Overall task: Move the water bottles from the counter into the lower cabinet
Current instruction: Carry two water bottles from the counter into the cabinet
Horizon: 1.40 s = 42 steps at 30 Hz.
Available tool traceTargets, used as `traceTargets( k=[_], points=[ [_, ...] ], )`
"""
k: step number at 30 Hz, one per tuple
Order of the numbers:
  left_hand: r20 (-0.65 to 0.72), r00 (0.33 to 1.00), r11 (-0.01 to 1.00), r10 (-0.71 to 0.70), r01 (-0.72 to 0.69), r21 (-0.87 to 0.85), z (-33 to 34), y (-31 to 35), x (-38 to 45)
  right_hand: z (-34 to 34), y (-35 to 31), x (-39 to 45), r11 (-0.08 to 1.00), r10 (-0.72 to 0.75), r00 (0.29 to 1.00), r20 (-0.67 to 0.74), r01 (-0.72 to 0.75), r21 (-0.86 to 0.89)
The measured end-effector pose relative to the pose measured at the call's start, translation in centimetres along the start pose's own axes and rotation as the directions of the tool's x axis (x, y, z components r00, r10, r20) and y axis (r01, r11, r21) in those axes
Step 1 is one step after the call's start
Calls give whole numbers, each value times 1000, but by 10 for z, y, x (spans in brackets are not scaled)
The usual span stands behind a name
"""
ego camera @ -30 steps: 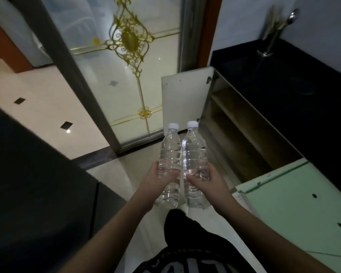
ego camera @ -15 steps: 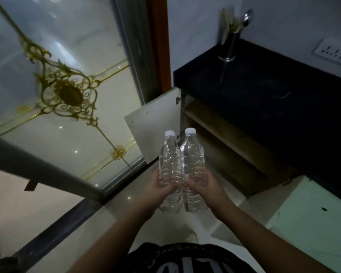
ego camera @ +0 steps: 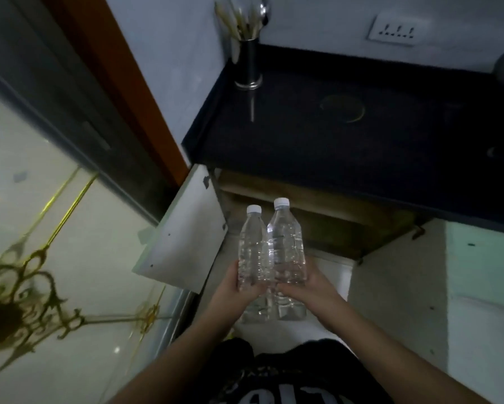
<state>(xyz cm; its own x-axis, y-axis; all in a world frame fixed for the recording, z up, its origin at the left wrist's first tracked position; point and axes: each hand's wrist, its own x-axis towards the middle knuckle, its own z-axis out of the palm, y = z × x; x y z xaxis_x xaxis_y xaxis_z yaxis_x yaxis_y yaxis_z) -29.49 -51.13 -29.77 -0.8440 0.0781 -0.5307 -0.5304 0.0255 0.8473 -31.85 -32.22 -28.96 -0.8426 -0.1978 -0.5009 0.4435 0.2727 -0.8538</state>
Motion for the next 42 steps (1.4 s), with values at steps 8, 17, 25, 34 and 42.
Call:
traceTargets(
  k=[8,17,25,34,42],
  points=[
    [93,983,974,-158,139,179,-13,3,75,15,10,28,986,157,954,-255,-139,87],
    [4,988,958,-151,146,246,37,-16,153,-19,71,98,973,231,890,-393,-209,97],
    [-44,998,958,-45,55,282,58,-72,261,-35,140,188,980,191,796,-574,-183,72],
    [-95,991,947,92,-58,317,66,-130,386,-42,226,311,990,90,672,-736,-138,-5],
    [-154,975,954,161,-114,279,80,-147,464,-60,247,380,998,21,605,-796,-57,-17]
  ],
)
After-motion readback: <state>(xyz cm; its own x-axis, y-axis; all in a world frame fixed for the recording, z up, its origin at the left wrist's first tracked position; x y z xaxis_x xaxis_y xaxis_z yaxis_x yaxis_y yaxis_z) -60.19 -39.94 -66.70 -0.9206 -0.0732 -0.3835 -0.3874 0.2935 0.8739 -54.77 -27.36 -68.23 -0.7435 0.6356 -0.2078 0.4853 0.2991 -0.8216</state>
